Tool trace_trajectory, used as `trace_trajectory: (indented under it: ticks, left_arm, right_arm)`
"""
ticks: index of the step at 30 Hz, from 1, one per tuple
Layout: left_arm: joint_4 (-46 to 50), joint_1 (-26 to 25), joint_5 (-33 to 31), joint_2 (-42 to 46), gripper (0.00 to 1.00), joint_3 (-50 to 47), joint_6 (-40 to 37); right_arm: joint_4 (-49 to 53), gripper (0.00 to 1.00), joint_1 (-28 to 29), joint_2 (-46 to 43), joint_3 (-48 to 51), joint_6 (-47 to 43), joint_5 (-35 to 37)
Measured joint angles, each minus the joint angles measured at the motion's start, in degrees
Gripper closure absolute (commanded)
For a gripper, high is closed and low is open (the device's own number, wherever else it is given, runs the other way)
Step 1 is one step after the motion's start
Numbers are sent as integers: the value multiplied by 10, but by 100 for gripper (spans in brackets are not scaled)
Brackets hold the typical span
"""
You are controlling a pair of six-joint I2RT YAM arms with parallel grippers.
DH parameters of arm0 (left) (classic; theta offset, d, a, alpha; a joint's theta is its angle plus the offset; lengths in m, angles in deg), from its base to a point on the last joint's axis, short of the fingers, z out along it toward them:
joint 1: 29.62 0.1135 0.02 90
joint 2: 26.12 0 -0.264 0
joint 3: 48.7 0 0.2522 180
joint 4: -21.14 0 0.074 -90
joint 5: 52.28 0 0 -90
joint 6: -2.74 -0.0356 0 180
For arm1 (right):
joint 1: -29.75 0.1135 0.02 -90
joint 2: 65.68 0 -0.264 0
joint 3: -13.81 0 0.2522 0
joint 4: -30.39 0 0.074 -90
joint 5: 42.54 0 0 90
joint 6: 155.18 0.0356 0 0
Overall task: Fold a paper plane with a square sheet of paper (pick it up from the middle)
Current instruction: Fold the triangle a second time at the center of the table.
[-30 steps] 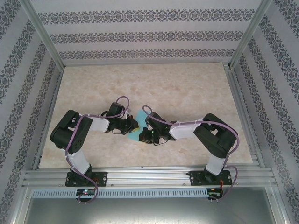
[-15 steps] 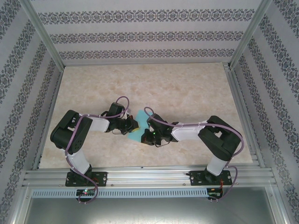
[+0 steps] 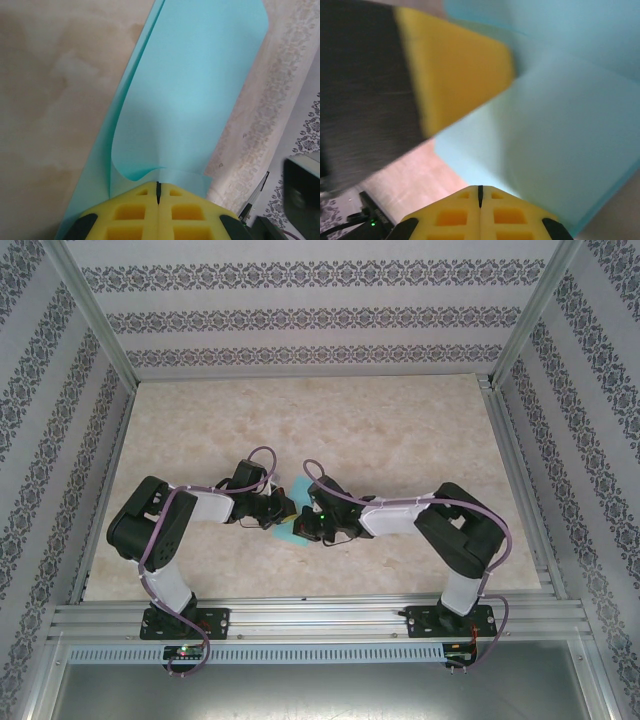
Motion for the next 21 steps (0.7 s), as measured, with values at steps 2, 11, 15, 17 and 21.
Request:
trace_trajectory:
  ticks: [2,11,15,17,21]
  left_arm:
    - [1,0,0,0,100,0,0]
    - [28,0,-9,15,95,0,-2]
    - [49,0,-8,31,88,0,-8]
    - [56,-1,-7,44,86,1,-12]
    - [62,-11,-5,54,85,14,-18]
  right_arm:
    - [-8,99,-2,6,10,3,-3]
    - [-56,100,-2,6,34,3,-15]
    - [-53,100,-6,6,34,-9,-23]
    - [-52,100,-6,6,34,-14,-24]
    - [-47,100,-9,6,32,-22,-30]
